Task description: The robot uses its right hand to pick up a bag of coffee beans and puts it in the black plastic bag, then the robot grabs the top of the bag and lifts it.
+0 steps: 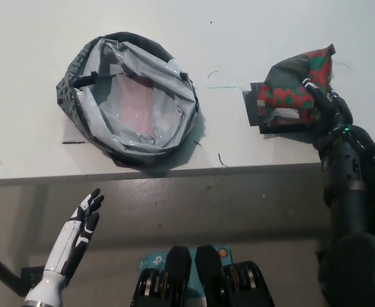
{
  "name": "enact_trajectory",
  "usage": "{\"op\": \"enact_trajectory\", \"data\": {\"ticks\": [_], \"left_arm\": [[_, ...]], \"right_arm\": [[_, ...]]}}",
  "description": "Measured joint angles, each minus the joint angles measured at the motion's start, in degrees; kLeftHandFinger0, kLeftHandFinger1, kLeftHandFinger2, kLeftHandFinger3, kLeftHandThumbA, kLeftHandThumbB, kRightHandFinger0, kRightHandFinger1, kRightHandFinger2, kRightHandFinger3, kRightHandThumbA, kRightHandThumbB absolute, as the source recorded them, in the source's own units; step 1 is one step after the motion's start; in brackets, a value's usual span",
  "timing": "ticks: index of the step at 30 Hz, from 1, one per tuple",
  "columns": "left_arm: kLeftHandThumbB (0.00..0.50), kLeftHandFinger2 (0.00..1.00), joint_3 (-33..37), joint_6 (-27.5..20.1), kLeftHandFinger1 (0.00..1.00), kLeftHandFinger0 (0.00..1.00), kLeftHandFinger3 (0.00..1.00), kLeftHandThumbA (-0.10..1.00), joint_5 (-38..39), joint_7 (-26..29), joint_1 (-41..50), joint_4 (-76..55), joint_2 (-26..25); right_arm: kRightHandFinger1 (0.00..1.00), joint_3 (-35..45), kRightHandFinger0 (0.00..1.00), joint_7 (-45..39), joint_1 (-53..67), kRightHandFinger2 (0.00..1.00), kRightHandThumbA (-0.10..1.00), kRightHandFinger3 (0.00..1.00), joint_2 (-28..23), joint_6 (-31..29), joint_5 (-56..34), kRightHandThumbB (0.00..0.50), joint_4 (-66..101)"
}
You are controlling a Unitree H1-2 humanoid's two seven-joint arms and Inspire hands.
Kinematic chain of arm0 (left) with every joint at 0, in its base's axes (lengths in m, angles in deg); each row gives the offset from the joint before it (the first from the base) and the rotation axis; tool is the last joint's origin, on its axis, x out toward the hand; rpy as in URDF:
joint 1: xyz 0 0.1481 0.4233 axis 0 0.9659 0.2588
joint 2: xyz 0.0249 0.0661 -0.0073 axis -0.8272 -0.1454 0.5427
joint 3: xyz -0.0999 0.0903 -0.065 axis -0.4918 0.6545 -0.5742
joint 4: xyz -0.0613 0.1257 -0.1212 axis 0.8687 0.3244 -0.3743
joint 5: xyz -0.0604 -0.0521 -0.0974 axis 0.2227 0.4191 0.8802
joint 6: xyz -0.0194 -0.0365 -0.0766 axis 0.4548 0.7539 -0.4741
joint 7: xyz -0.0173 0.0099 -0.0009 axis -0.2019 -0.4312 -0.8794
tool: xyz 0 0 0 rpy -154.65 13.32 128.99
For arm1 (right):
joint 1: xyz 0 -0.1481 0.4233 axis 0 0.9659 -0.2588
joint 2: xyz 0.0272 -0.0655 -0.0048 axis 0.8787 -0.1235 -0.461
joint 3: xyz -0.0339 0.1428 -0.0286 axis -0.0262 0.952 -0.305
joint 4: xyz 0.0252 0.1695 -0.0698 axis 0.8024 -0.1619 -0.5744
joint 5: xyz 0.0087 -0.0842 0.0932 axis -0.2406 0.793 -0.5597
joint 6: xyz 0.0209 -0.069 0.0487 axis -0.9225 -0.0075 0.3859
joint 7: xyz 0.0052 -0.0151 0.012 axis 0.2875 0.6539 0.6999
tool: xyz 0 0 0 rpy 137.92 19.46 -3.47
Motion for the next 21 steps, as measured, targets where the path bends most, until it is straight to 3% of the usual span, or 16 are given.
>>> {"op": "enact_trajectory", "data": {"ticks": [3,4,5,9,13,16,18,19,21], "left_arm": [[0.169,1.0,0.04,0.0,1.0,1.0,1.0,1.0,-0.01,0.0,0.0,0.0,0.0],[0.168,1.0,0.05,0.0,1.0,1.0,1.0,1.0,0.0,0.0,0.0,0.0,0.0],[0.176,1.0,0.06,0.0,1.0,1.0,1.0,1.0,-0.01,0.0,0.0,0.0,0.0],[0.174,1.0,0.07,0.0,1.0,1.0,1.0,1.0,-0.04,0.0,-0.02,-0.01,0.0],[0.174,1.0,0.08,0.0,1.0,1.0,1.0,1.0,-0.12,0.0,-0.03,-0.02,-0.01],[0.177,1.0,0.09,0.0,1.0,1.0,1.0,1.0,-0.25,0.0,-0.06,-0.06,0.0],[0.175,1.0,0.09,-0.01,1.0,1.0,1.0,1.0,-0.38,0.0,-0.07,-0.06,-0.01],[0.175,1.0,0.09,-0.02,1.0,1.0,1.0,1.0,-0.46,0.0,-0.08,-0.05,-0.01],[0.179,1.0,0.1,-0.03,1.0,1.0,1.0,1.0,-0.61,0.0,-0.1,-0.05,-0.01]], "right_arm": [[0.13,0.69,0.0,-0.44,0.0,0.63,-0.1,0.95,1.18,2.08,-3.14,0.13,1.76],[0.22,0.76,0.0,-0.49,-0.01,0.71,-0.1,1.0,1.47,2.54,-3.83,0.196,2.02],[0.12,0.77,0.0,-0.55,0.0,0.63,-0.1,1.0,1.78,3.1,-4.6,0.131,2.38],[0.08,-0.27,0.0,-0.9,-0.01,0.64,-0.1,0.91,3.94,6.21,-8.25,0.135,4.81],[0.08,-4.15,0.0,-1.35,-0.88,0.67,-0.1,1.0,5.23,9.04,-11.94,0.126,7.34],[0.05,-7.45,0.0,-1.68,-2.58,0.62,-0.1,1.0,5.4,10.38,-14.05,0.131,8.9],[0.04,-9.88,0.0,-1.9,-4.17,0.6,-0.1,1.0,5.35,11.12,-15.53,0.105,10.18],[0.03,-11.52,0.0,-2.1,-5.11,0.59,-0.1,0.98,5.31,11.4,-16.31,0.116,11.02],[0.03,-13.68,0.0,-2.61,-6.13,0.55,-0.1,0.77,5.19,11.79,-17.13,0.127,11.8]]}}
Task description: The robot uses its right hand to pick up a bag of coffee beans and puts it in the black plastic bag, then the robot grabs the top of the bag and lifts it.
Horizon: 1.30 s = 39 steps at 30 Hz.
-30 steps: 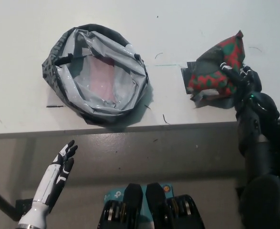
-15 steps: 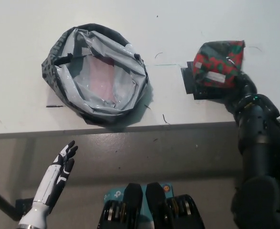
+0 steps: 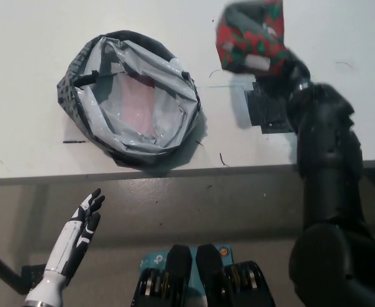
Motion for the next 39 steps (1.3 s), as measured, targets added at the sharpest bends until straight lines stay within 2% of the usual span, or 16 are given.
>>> {"op": "enact_trajectory", "data": {"ticks": [3,6,10,14,15,16,17,18,21,24,26,29,31,34,38,39], "left_arm": [[0.196,1.0,0.04,0.0,1.0,1.0,1.0,1.0,-0.23,0.0,-0.02,0.0,0.0],[0.205,1.0,0.05,0.0,1.0,1.0,1.0,1.0,-0.35,-0.02,-0.02,-0.01,0.0],[0.208,1.0,0.06,0.01,1.0,1.0,1.0,1.0,-0.43,-0.02,-0.01,-0.02,-0.01],[0.205,1.0,0.07,0.01,1.0,1.0,1.0,1.0,-0.53,-0.03,-0.01,-0.05,-0.01],[0.211,1.0,0.07,0.01,1.0,1.0,1.0,1.0,-0.57,-0.03,-0.01,-0.05,-0.02],[0.212,1.0,0.08,0.01,1.0,1.0,1.0,1.0,-0.59,-0.03,-0.02,-0.05,-0.02],[0.212,1.0,0.09,0.02,1.0,1.0,1.0,1.0,-0.6,-0.03,-0.02,-0.05,-0.01],[0.212,1.0,0.1,0.02,1.0,1.0,1.0,1.0,-0.6,-0.03,-0.01,-0.06,-0.01],[0.202,1.0,0.16,0.03,1.0,1.0,1.0,1.0,-0.61,-0.04,-0.01,-0.15,-0.01],[0.207,1.0,0.21,0.07,1.0,1.0,1.0,1.0,-0.68,-0.05,-0.01,-0.19,-0.02],[0.214,1.0,0.29,0.11,1.0,1.0,1.0,1.0,-0.71,-0.06,-0.04,-0.21,-0.01],[0.224,1.0,0.35,0.17,1.0,1.0,1.0,1.0,-0.74,-0.08,-0.05,-0.26,-0.02],[0.223,1.0,0.43,0.2,1.0,1.0,1.0,1.0,-0.77,-0.12,-0.09,-0.27,-0.02],[0.238,1.0,0.46,0.21,1.0,1.0,1.0,1.0,-0.77,-0.27,-0.12,-0.26,-0.04],[0.24,1.0,0.54,0.27,1.0,1.0,1.0,1.0,-0.79,-0.57,-0.46,-0.27,-0.04],[0.238,1.0,0.54,0.26,1.0,1.0,1.0,1.0,-0.8,-0.61,-0.54,-0.27,-0.03]], "right_arm": [[0.03,-2.05,0.0,-0.52,-0.82,0.55,-0.1,0.6,-0.1,0.3,-1.06,0.14,0.48],[0.06,-4.4,0.0,-0.6,-1.09,0.57,-0.1,0.73,-0.23,0.62,-2.01,0.136,0.81],[0.11,-7.72,0.0,-0.66,-1.17,0.62,-0.1,0.48,-0.87,0.84,-2.35,0.134,0.95],[0.14,-11.33,0.0,-0.84,-1.42,0.66,-0.1,0.54,-1.8,0.87,-2.26,0.135,0.76],[0.19,-12.52,0.0,-0.9,-1.61,0.72,-0.1,0.49,-2.06,0.86,-2.16,0.133,0.27],[0.26,-13.23,0.0,-0.92,-1.82,0.81,-0.1,0.51,-2.19,0.83,-2.06,0.133,-0.29],[0.29,-14.27,0.0,-0.95,-2.21,0.83,-0.1,0.46,-2.34,0.78,-1.86,0.146,-1.32],[0.36,-15.45,0.0,-1.02,-2.74,0.87,-0.1,0.59,-2.54,0.73,-1.61,0.15,-2.55],[0.42,-18.86,0.0,-1.21,-3.89,0.88,-0.1,0.85,-2.69,0.49,-0.67,0.149,-6.15],[0.43,-22.42,0.0,-1.77,-4.91,0.89,-0.1,0.84,-2.68,-0.19,0.5,0.145,-9.87],[0.44,-25.58,0.0,-2.1,-5.71,0.9,-0.1,0.81,-2.65,-0.95,1.69,0.188,-12.02],[0.46,-28.43,0.0,-2.4,-6.64,0.92,-0.1,0.81,-2.6,-1.68,3.0,0.196,-14.18],[0.48,-30.37,0.0,-2.66,-7.16,0.91,-0.1,0.84,-2.37,-2.59,3.98,0.199,-15.54],[0.42,-32.4,0.0,-2.83,-7.87,0.83,-0.1,0.71,-2.27,-3.84,4.99,0.204,-17.04],[0.53,-35.09,0.05,-2.88,-10.59,0.88,-0.1,0.77,-2.03,-6.83,6.88,0.199,-19.18],[0.54,-35.71,0.05,-2.89,-11.22,0.9,-0.1,0.83,-2.01,-7.43,7.27,0.193,-19.57]]}}
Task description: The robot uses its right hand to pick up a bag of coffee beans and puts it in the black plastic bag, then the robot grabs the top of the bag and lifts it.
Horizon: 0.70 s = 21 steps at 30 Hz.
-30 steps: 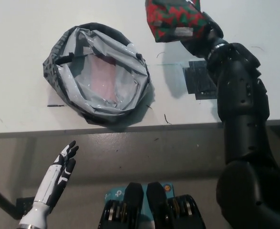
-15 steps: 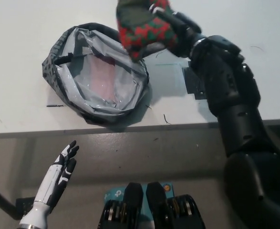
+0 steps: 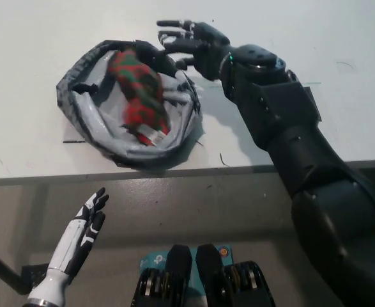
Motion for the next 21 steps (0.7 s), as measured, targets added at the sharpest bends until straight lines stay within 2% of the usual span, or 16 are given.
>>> {"op": "enact_trajectory", "data": {"ticks": [3,8,10,11,13,16,17,18,19,20,21], "left_arm": [[0.235,1.0,0.0,0.04,1.0,1.0,1.0,1.0,0.0,-0.08,-0.23,0.0,0.0],[0.253,1.0,0.04,0.12,1.0,1.0,1.0,1.0,0.0,-0.36,-0.5,0.0,-0.01],[0.249,1.0,0.06,0.13,1.0,1.0,1.0,1.0,0.0,-0.44,-0.61,0.0,-0.01],[0.248,1.0,0.06,0.13,1.0,1.0,1.0,1.0,0.0,-0.55,-0.73,0.0,-0.03],[0.25,1.0,0.09,0.12,1.0,1.0,1.0,1.0,0.0,-0.64,-0.89,0.0,-0.04],[0.244,1.0,0.14,0.11,1.0,1.0,1.0,1.0,-0.01,-0.85,-1.02,0.01,-0.09],[0.238,1.0,0.16,0.1,1.0,1.0,1.0,1.0,-0.01,-0.88,-1.05,0.01,-0.12],[0.237,1.0,0.18,0.1,1.0,1.0,1.0,1.0,-0.01,-0.93,-1.11,0.01,-0.15],[0.233,1.0,0.19,0.11,1.0,1.0,1.0,1.0,-0.03,-0.99,-1.16,0.02,-0.17],[0.233,1.0,0.19,0.11,1.0,1.0,1.0,1.0,-0.03,-1.04,-1.19,0.03,-0.17],[0.233,1.0,0.19,0.11,1.0,1.0,1.0,1.0,-0.03,-1.06,-1.2,0.03,-0.17]], "right_arm": [[0.53,-1.18,0.0,-0.14,-1.57,0.89,-0.1,0.91,0.11,-1.48,0.85,0.203,-1.21],[0.5,-2.45,0.0,-1.02,-3.01,0.87,-0.1,0.89,0.14,-3.59,1.86,0.213,-2.68],[0.48,-2.77,0.0,-1.3,-3.02,0.83,-0.1,0.82,0.11,-4.23,2.14,0.222,-2.77],[0.48,-3.17,0.0,-1.48,-3.02,0.83,-0.1,0.81,0.08,-4.71,2.55,0.222,-2.83],[0.48,-4.15,0.0,-1.62,-3.02,0.85,-0.1,0.83,-0.03,-5.27,3.31,0.216,-2.83],[0.53,-5.77,0.06,-1.6,-2.97,0.89,-0.1,0.84,-0.25,-6.03,4.57,0.202,-2.79],[0.62,-6.54,0.16,-1.52,-2.94,0.95,0.01,0.92,-0.37,-6.25,5.16,0.223,-2.77],[0.6,-7.9,0.19,-1.29,-2.89,0.85,0.06,0.77,-0.57,-6.51,6.12,0.226,-2.74],[0.76,-10.34,0.33,-0.8,-2.72,1.0,0.12,0.97,-0.88,-6.75,7.53,0.223,-2.63],[1.0,-12.15,0.64,-0.32,-2.45,1.0,0.29,1.0,-1.07,-6.92,8.89,0.282,-2.53],[1.0,-13.44,0.78,0.08,-2.18,1.0,0.34,1.0,-1.2,-6.97,9.8,0.286,-2.42]]}}
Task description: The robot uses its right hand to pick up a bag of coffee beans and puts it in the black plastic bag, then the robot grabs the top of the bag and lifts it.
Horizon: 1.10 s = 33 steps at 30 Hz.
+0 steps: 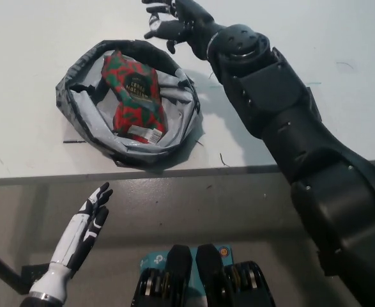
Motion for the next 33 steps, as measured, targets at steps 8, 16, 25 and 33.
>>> {"op": "enact_trajectory", "data": {"ticks": [8,16,25,33], "left_arm": [[0.2,1.0,0.08,-0.04,1.0,1.0,1.0,1.0,0.01,-0.44,-0.01,0.38,0.0],[0.201,1.0,0.31,-0.38,1.0,1.0,1.0,1.0,0.06,-0.55,-0.42,0.69,-0.23],[0.204,1.0,0.66,-0.56,1.0,1.0,1.0,1.0,0.06,-0.58,-0.9,0.66,-0.47],[0.206,1.0,0.85,-0.53,1.0,1.0,1.0,1.0,0.07,-0.87,-1.06,0.49,-0.47]], "right_arm": [[1.0,-14.94,1.0,1.15,4.17,1.0,0.75,1.0,-1.18,1.11,9.21,0.478,0.02],[1.0,-24.88,1.0,1.61,6.87,1.0,0.72,1.0,-1.41,3.21,17.77,0.477,0.05],[1.0,-25.4,1.0,2.17,9.71,1.0,0.69,1.0,-0.36,3.95,21.85,0.462,0.18],[0.52,-26.07,0.44,3.13,9.77,0.67,0.19,1.0,0.1,5.21,25.53,0.243,0.0]]}}
